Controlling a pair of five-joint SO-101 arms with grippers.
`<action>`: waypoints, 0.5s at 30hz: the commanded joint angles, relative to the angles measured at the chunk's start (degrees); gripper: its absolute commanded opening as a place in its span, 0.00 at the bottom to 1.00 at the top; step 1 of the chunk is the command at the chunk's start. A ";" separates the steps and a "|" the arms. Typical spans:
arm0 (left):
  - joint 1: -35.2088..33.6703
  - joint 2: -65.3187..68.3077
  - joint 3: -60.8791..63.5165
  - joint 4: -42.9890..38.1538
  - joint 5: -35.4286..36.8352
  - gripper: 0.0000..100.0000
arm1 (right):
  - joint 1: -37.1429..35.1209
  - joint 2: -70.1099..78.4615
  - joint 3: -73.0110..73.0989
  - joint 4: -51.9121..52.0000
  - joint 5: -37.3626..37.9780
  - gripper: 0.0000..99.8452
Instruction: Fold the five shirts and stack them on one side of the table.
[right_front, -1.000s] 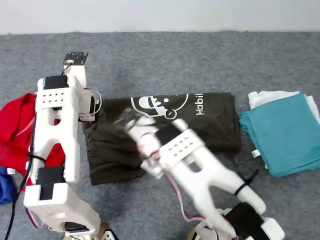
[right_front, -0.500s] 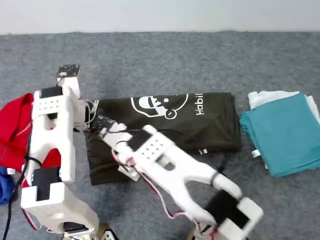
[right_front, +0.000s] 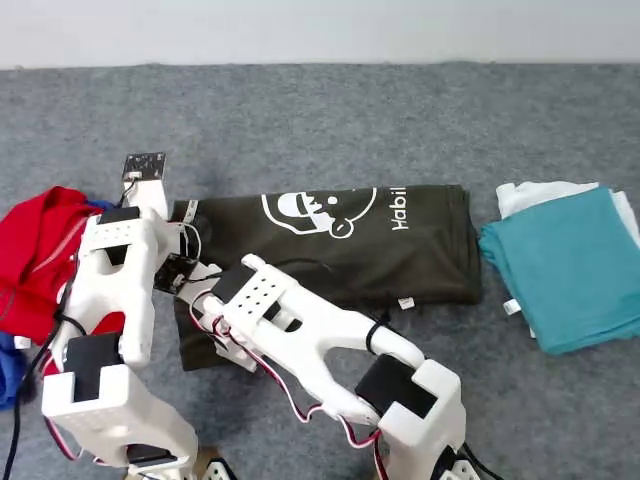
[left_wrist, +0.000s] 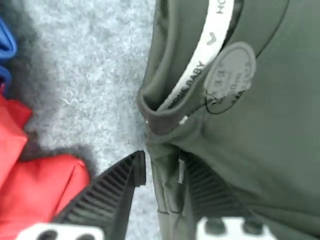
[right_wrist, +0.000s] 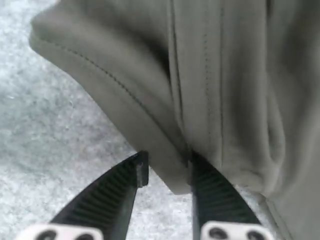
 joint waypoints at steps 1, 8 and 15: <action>0.26 -2.90 -0.13 -0.79 0.62 0.12 | 0.84 -0.57 -2.37 0.31 2.46 0.18; 0.26 -2.90 -0.13 -0.88 0.62 0.12 | 2.51 -2.68 -2.46 0.40 2.90 0.18; 0.26 -2.81 -0.13 -0.88 0.62 0.12 | 3.21 -4.18 -2.29 -0.92 2.99 0.18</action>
